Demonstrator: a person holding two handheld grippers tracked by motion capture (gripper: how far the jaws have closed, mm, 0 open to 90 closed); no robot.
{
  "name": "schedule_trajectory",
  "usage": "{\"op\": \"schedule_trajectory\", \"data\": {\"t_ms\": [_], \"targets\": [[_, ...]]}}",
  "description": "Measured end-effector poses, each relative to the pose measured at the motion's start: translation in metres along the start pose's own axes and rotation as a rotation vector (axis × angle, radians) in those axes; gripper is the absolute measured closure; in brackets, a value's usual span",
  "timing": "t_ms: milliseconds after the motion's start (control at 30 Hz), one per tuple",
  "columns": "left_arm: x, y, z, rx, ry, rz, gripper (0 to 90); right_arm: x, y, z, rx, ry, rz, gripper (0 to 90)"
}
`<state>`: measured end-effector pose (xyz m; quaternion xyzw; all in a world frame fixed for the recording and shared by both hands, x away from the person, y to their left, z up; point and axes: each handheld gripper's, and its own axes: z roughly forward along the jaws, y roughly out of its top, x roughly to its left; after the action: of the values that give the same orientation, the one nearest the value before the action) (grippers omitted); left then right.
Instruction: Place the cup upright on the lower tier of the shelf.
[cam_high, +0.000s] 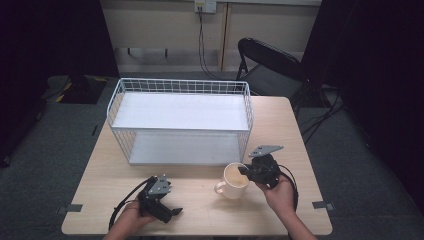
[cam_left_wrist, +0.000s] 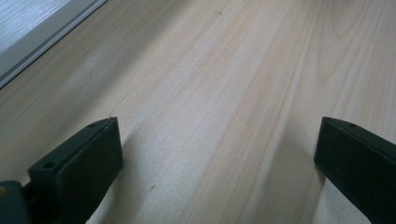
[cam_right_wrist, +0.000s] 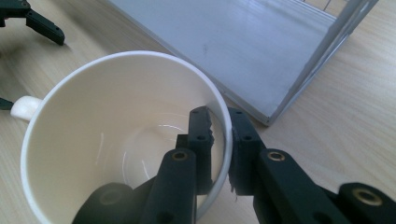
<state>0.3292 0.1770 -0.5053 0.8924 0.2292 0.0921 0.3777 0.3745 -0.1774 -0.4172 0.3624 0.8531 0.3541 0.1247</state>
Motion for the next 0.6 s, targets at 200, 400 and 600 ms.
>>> {"op": "schedule_trajectory", "data": {"t_ms": [200, 400, 600], "targets": [[-0.0001, 0.0001, 0.0001, 0.002, -0.002, 0.001, 0.1, 0.0028, 0.0035, 0.0037, -0.006, -0.006, -0.004, 81.8], [-0.0005, 0.0001, 0.0004, -0.002, -0.002, -0.005, 0.1, 0.0057, 0.0054, 0.0066, -0.035, -0.018, -0.001, 81.9], [-0.0004, 0.0001, 0.0004, -0.002, -0.002, -0.004, 0.1, 0.0094, 0.0093, 0.0081, -0.067, -0.043, -0.002, 81.9]]}}
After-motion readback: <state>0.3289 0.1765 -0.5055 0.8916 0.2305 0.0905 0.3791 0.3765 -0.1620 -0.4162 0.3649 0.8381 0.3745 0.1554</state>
